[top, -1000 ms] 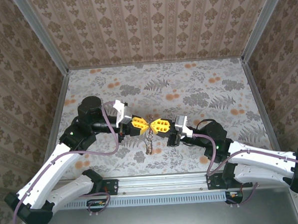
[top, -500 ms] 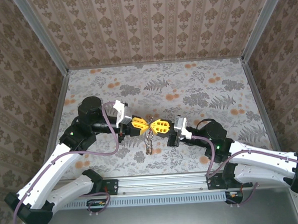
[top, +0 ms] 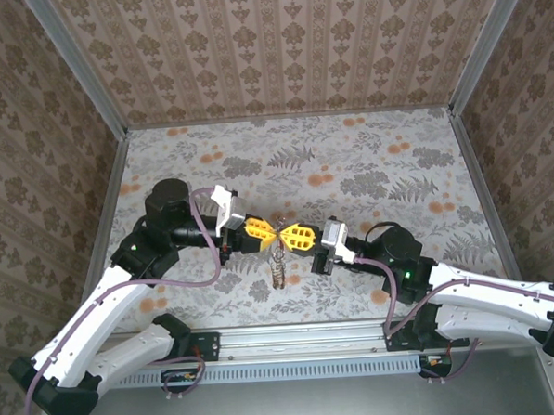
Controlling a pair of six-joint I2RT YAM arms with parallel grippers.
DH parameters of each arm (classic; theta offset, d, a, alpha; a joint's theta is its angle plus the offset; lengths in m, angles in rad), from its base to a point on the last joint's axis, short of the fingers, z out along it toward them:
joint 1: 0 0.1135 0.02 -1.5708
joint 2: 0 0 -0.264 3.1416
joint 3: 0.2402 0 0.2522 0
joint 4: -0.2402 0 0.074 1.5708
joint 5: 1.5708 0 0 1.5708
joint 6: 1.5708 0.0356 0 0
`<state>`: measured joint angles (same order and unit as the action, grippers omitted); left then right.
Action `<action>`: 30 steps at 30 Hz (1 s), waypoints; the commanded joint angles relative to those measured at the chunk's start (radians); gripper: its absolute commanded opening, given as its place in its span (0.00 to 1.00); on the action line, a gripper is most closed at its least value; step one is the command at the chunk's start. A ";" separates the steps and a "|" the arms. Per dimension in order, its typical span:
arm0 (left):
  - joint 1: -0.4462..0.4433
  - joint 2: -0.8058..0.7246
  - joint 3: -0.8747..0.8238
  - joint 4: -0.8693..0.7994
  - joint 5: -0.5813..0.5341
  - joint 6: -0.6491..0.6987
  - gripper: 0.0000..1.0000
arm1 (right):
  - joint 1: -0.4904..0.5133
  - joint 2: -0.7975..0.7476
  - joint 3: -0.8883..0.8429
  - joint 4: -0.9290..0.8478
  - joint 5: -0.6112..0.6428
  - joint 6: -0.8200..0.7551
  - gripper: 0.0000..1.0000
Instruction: Put the keys on the keyring
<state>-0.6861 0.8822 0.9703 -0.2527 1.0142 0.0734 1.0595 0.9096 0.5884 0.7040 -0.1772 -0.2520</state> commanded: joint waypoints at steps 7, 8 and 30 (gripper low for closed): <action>0.006 -0.022 0.000 0.095 0.037 -0.023 0.00 | 0.011 -0.004 -0.019 -0.082 0.040 -0.035 0.00; 0.005 -0.023 0.000 0.094 0.036 -0.023 0.00 | 0.011 -0.007 -0.019 -0.082 0.043 -0.036 0.00; 0.007 -0.032 -0.003 0.101 0.029 -0.026 0.00 | 0.011 -0.041 -0.042 -0.100 0.093 -0.037 0.19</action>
<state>-0.6846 0.8814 0.9623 -0.2192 1.0130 0.0589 1.0653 0.8795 0.5648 0.6384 -0.1150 -0.2863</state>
